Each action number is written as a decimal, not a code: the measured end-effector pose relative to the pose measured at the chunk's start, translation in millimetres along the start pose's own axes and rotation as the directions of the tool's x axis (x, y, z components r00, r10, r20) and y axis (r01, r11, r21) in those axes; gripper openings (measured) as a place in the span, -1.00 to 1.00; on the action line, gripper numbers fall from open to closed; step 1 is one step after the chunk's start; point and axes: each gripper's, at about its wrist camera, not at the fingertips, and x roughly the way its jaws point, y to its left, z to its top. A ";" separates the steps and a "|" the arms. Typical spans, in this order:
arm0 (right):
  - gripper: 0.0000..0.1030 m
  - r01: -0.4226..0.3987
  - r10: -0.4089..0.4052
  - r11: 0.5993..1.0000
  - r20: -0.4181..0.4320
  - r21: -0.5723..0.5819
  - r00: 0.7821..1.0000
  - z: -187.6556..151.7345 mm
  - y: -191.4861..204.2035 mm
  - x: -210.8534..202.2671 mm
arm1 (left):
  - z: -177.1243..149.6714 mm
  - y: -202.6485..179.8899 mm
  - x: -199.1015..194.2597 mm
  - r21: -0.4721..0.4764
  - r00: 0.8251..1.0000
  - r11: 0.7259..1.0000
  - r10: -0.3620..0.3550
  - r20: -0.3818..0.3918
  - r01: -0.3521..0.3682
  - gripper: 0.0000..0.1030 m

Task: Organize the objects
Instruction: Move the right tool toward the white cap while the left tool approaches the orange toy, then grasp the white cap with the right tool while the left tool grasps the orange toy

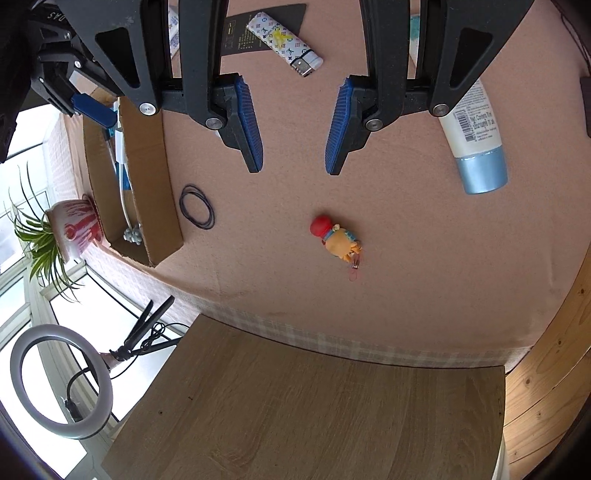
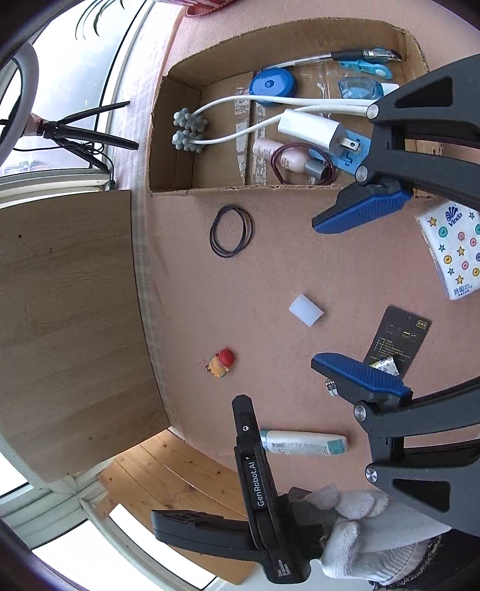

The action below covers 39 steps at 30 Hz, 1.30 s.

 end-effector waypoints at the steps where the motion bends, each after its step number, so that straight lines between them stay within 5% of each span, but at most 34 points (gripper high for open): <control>1: 0.23 0.007 -0.007 1.000 -0.010 0.000 1.000 -0.1 2.7 6.0 | 4.9 2.8 2.5 -0.010 1.000 1.000 0.003 -0.004 -0.003 -0.21; 4: 0.23 0.016 -0.016 1.000 -0.042 0.002 0.999 1.0 8.7 23.0 | 20.2 11.6 13.9 -0.042 1.000 0.999 0.005 -0.019 -0.006 -0.03; 18: 0.23 0.033 -0.021 0.997 -0.159 0.072 0.987 5.6 11.3 79.2 | 62.5 31.6 70.5 -0.143 0.994 0.987 0.068 -0.081 -0.079 0.11; 27: 0.02 0.056 -0.042 0.995 -0.178 0.079 0.983 10.8 8.8 92.4 | 63.6 15.1 90.3 -0.089 0.989 0.987 0.126 -0.079 -0.133 0.10; 34: -0.31 0.103 -0.100 0.995 -0.172 0.009 0.980 8.9 24.7 96.0 | 60.0 2.5 96.1 -0.019 0.982 0.984 0.178 -0.057 -0.179 -0.34; 39: -0.60 0.134 -0.134 0.991 -0.156 -0.016 0.979 6.1 29.6 95.7 | 58.3 5.1 94.6 -0.005 0.985 0.986 0.166 -0.046 -0.166 -0.36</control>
